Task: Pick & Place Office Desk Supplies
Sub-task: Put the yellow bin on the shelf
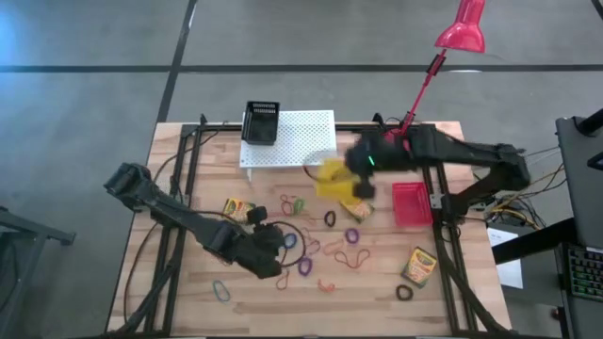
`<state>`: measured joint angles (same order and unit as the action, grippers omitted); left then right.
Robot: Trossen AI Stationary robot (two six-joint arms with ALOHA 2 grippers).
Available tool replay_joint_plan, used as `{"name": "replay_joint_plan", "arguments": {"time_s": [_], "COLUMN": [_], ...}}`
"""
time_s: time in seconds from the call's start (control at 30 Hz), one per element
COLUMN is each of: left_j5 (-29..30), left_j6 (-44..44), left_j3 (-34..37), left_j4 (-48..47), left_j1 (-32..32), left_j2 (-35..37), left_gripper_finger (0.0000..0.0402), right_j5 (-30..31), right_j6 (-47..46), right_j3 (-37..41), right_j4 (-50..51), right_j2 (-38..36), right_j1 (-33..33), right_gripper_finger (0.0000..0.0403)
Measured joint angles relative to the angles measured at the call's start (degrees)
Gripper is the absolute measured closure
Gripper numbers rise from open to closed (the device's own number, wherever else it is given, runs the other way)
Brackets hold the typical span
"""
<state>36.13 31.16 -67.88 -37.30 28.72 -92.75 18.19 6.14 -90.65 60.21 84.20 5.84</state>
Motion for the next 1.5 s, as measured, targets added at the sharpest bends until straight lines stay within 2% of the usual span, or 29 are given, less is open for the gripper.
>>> {"name": "replay_joint_plan", "arguments": {"time_s": [0.17, 0.27, 0.4, 0.53, 0.63, 1.0, 1.33, 1.4, 1.5], "left_j5": [4.7, 5.5, 6.0, 6.1, 6.1, 6.3, 6.3, 6.3, 6.3], "left_j6": [0.7, 0.8, 0.8, 1.8, 1.9, 1.9, 2.2, 2.3, 2.3], "left_j3": [0.8, 0.8, 0.8, 0.8, 0.8, 0.8, 0.8, 0.8, 0.8], "left_j4": [1.0, 1.4, 1.5, 1.5, 1.5, 1.5, 1.5, 1.5, 1.5], "left_j1": [1.8, 2.2, 2.2, 2.2, 2.2, 2.2, 2.2, 2.2, 2.2], "left_j2": [3.2, 4.1, 3.9, 3.8, 3.8, 3.8, 3.8, 3.8, 3.7], "left_gripper_finger": [0.0286, 0.0286, 0.0286, 0.0286, 0.0286, 0.0286, 0.0286, 0.0286, 0.0286], "right_j5": [-2.0, -10.3, -20.7, -24.1, -24.3, -21.2, -20.9, -22.9, -31.6], "right_j6": [14.3, 18.5, 19.7, 20.1, 22.0, 24.7, 21.4, 20.2, 19.9], "right_j3": [-11.6, -19.2, -29.7, -38.7, -44.3, -43.8, -43.9, -43.9, -43.8], "right_j4": [-3.0, -2.3, 0.7, 5.9, 9.7, 7.9, 6.3, 8.2, 11.9], "right_j2": [10.3, 16.7, 24.9, 32.1, 36.6, 40.4, 38.7, 37.3, 34.4], "right_j1": [11.4, 17.0, 22.6, 26.0, 27.3, 27.9, 27.9, 27.3, 25.7], "right_gripper_finger": [0.0390, 0.0390, 0.0390, 0.0390, 0.0390, 0.0379, 0.0262, 0.0249, 0.0243]}}
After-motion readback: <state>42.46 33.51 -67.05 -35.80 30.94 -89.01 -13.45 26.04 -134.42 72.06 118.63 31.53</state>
